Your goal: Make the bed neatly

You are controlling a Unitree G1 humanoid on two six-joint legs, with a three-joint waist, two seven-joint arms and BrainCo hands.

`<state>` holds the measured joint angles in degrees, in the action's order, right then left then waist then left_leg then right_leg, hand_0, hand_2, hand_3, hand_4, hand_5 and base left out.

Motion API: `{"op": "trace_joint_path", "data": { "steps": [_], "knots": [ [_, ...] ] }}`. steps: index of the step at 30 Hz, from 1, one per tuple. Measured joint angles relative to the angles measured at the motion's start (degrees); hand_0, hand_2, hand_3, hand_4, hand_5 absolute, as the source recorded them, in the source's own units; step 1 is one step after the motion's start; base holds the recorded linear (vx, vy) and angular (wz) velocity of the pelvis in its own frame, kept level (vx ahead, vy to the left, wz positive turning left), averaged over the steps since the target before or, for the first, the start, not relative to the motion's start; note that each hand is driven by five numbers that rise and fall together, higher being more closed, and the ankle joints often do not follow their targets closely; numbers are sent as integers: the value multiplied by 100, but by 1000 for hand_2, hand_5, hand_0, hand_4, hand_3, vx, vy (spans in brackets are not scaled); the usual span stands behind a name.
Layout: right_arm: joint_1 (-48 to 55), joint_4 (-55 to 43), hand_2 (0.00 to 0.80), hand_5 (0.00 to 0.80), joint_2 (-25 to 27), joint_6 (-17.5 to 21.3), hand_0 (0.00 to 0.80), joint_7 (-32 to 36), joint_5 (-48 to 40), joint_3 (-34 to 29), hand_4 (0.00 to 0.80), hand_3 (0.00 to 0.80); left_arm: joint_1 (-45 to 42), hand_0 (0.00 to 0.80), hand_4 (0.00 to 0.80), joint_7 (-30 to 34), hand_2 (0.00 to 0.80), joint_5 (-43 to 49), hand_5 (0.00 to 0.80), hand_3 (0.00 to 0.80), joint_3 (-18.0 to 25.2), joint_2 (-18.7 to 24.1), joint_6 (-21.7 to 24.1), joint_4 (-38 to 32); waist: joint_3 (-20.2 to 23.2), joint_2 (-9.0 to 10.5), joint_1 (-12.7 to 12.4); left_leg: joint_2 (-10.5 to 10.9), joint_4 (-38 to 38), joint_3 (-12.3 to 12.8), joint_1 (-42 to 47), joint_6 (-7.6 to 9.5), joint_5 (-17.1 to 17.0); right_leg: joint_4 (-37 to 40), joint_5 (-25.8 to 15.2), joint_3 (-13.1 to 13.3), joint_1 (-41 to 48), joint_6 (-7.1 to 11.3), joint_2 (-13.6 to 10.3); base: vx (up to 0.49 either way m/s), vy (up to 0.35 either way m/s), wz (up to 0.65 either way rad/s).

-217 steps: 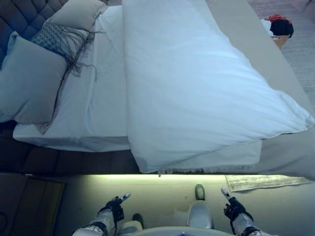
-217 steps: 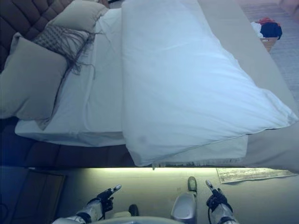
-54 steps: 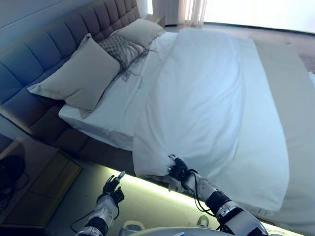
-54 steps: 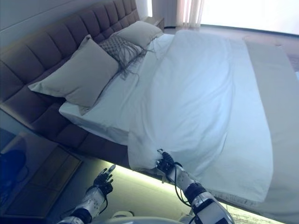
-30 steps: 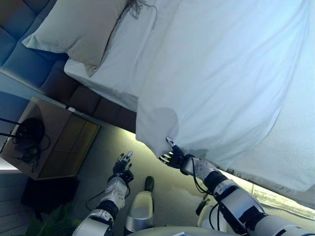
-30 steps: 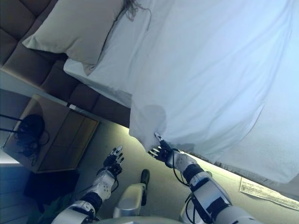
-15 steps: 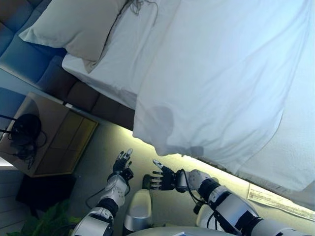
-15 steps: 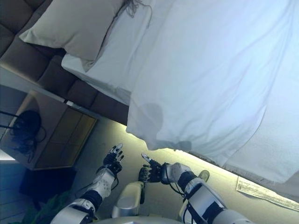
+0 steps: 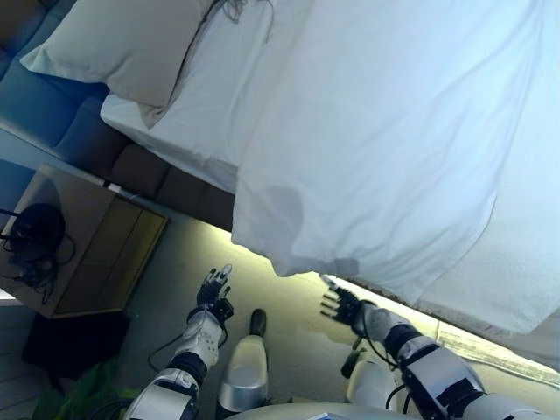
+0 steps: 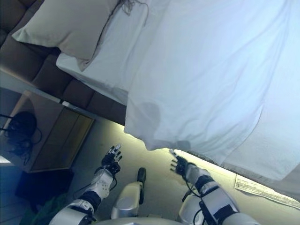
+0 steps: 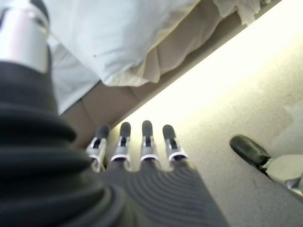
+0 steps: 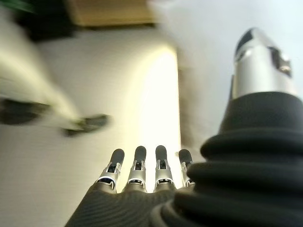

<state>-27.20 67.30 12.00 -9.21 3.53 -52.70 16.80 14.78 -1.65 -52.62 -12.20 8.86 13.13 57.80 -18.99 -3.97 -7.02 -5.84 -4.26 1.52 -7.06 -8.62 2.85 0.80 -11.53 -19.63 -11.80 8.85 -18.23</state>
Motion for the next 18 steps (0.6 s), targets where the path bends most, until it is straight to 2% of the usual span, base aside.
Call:
{"op": "trace_joint_path", "data": {
  "steps": [2, 7, 13, 18],
  "knots": [
    [-3, 1, 0, 0, 194, 371, 0, 99, 495, -167, 0, 0, -4, 0, 0, 5, 0, -5, 0, 0, 0, 58, 0, -2, -16, 16, 25, 20, 57, 75, 62, 16, -11, 1, -12, 71, -17, 11, -14, 7, 48, -16],
    [-14, 66, 0, 0, 747, 774, 0, 82, 1382, -400, 0, 0, -7, 0, 0, 151, 0, -47, 0, 0, 0, 135, 5, -42, -89, -92, 140, 22, 76, 131, 66, 21, -15, 1, -25, 135, -67, 13, -11, -5, -7, -6],
    [-432, 173, 0, 0, 1456, 852, 0, 52, 1733, -517, 0, 0, 68, 0, 0, 287, 0, -71, 0, 0, -11, 276, 12, -479, -444, -164, 155, 12, -16, 144, -254, 14, -61, -78, -76, 193, -412, -36, 3, -87, -109, -2],
    [-946, 304, 0, 0, 1571, 862, 0, 30, 1725, -589, 0, 0, 410, 0, 0, 286, 0, -112, 0, 0, -12, 443, 11, -548, -792, -137, 139, 6, -66, 131, -593, -8, -146, -99, -161, 208, -736, -109, 15, -75, -110, 2]
  ]
}}
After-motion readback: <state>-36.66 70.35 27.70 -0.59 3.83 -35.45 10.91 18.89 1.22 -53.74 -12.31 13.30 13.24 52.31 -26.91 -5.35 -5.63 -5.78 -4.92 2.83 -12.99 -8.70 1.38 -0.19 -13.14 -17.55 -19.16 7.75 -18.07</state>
